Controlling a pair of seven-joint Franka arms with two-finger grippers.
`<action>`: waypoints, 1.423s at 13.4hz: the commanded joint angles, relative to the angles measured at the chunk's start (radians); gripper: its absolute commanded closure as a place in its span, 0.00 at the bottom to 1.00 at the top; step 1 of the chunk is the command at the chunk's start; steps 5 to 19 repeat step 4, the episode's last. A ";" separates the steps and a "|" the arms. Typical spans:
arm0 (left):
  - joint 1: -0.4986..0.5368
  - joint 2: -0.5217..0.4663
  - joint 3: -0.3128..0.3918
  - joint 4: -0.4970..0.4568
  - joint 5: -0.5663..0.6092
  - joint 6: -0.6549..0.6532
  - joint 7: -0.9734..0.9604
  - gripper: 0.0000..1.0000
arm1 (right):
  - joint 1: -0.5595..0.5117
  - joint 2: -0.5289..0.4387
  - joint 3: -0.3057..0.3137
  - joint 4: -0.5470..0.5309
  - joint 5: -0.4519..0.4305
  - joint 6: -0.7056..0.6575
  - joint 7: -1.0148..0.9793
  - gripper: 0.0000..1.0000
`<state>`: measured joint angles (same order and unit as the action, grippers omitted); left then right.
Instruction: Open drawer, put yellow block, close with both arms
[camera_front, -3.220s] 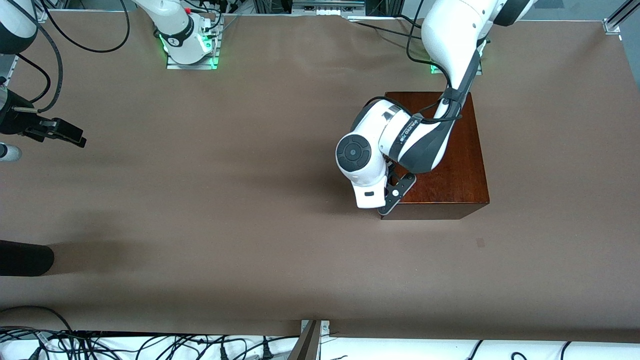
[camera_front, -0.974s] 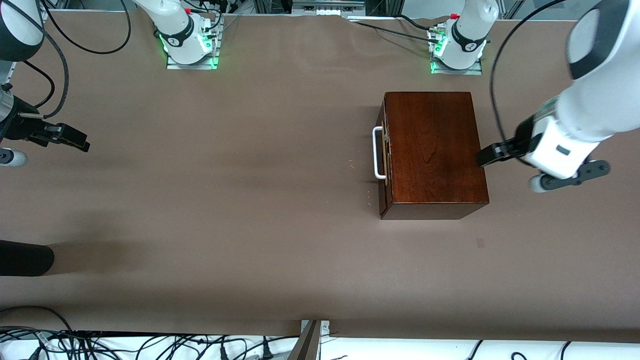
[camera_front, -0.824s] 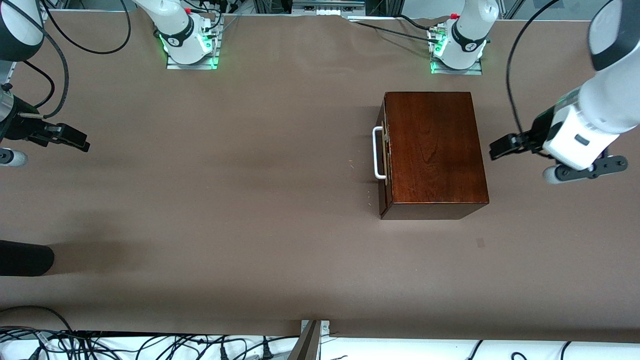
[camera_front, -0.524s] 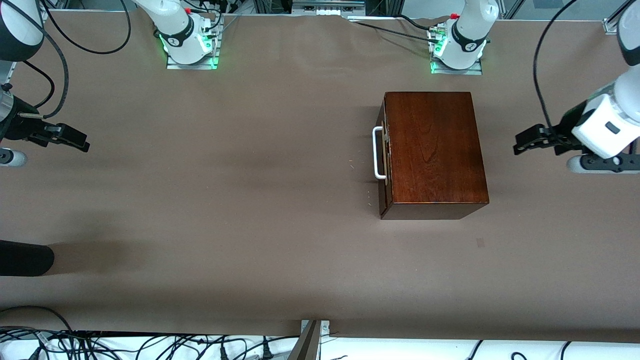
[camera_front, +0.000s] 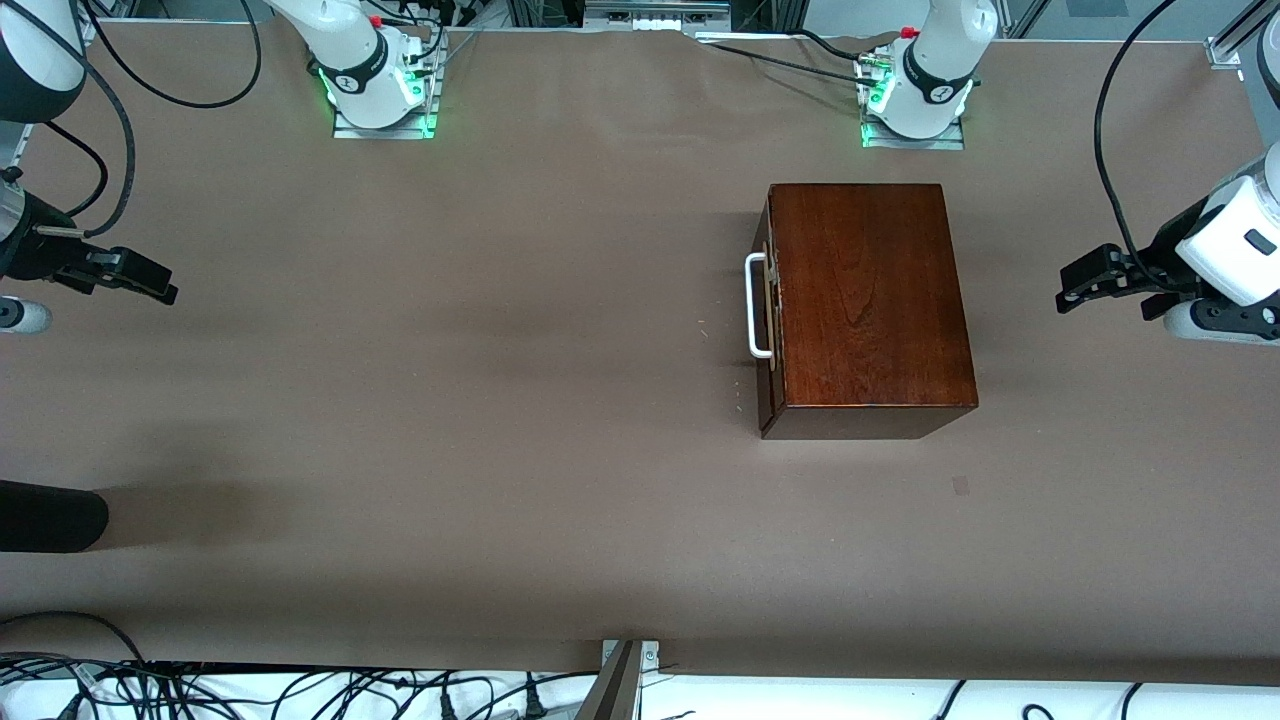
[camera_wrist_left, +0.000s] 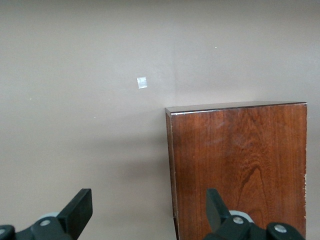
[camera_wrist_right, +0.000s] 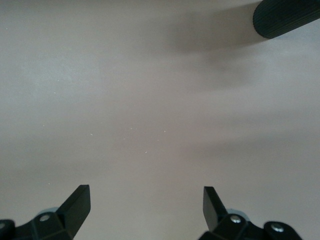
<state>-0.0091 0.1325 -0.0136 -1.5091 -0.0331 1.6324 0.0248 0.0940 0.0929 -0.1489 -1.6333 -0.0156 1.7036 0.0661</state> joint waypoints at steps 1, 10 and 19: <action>0.006 -0.031 0.000 -0.034 0.041 0.021 0.023 0.00 | -0.002 0.008 0.000 0.023 0.000 -0.005 0.009 0.00; 0.006 -0.028 -0.002 -0.034 0.041 0.023 0.023 0.00 | -0.002 0.008 0.000 0.023 0.000 -0.004 0.009 0.00; 0.006 -0.028 -0.002 -0.034 0.041 0.023 0.023 0.00 | -0.002 0.008 0.000 0.023 0.000 -0.004 0.009 0.00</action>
